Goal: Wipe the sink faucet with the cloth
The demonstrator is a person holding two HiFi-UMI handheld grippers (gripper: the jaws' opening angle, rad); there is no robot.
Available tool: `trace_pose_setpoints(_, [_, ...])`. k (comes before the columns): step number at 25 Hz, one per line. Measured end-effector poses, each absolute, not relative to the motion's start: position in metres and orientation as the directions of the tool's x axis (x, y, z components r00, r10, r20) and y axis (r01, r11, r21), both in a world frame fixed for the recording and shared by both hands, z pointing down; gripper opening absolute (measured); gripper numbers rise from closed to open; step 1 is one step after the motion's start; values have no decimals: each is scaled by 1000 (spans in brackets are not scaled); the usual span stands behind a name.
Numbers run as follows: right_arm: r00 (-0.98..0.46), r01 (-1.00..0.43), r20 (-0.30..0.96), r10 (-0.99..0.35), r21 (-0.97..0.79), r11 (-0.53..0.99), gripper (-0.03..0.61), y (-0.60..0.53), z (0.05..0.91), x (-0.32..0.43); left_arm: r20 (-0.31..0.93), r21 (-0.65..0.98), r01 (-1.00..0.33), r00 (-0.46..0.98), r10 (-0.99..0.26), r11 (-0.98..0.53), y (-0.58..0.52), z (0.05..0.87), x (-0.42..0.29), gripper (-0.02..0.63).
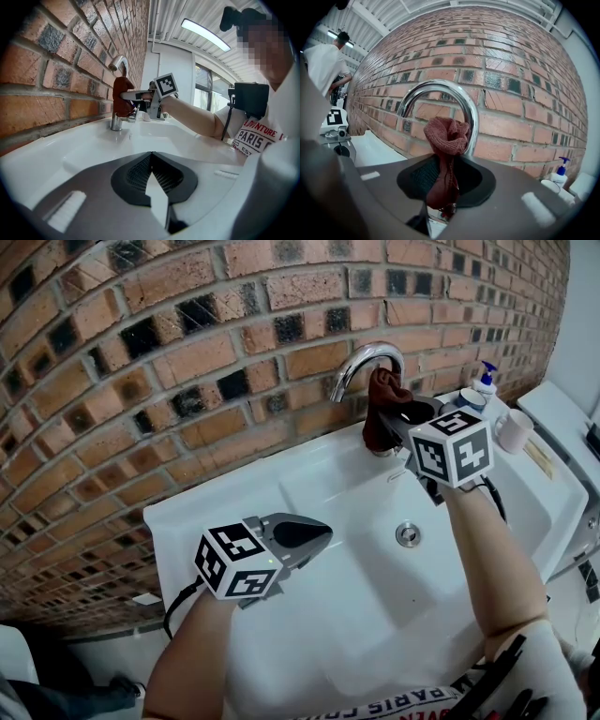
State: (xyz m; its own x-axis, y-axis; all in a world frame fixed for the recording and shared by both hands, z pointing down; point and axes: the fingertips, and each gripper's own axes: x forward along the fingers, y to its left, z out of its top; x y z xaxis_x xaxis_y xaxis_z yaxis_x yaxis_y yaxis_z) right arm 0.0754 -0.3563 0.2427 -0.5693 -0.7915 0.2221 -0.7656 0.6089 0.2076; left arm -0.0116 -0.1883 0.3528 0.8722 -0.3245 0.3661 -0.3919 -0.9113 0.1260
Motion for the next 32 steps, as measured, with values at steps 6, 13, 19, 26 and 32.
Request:
trace_pose_setpoints(6, [-568, -773, 177, -804, 218, 595, 90, -354, 220, 75, 367, 126, -392, 872, -325, -911, -188, 353, -12, 0])
trace_pose_setpoints(13, [-573, -777, 148, -806, 214, 592, 91, -353, 203, 71, 367, 126, -392, 872, -324, -911, -188, 353, -11, 0])
trace_pose_setpoints(19, [-599, -758, 128, -790, 225, 612, 91, -342, 194, 56, 366, 127, -390, 873, -323, -912, -188, 353, -12, 0])
trace_pose_setpoints(26, [-638, -724, 119, -761, 245, 645, 91, -327, 191, 37, 366, 128, -390, 873, -322, -912, -188, 353, -12, 0])
trace_pose_setpoints(32, [-664, -700, 118, -738, 249, 669, 91, -317, 195, 25, 367, 126, -391, 872, -323, -912, -188, 353, -12, 0])
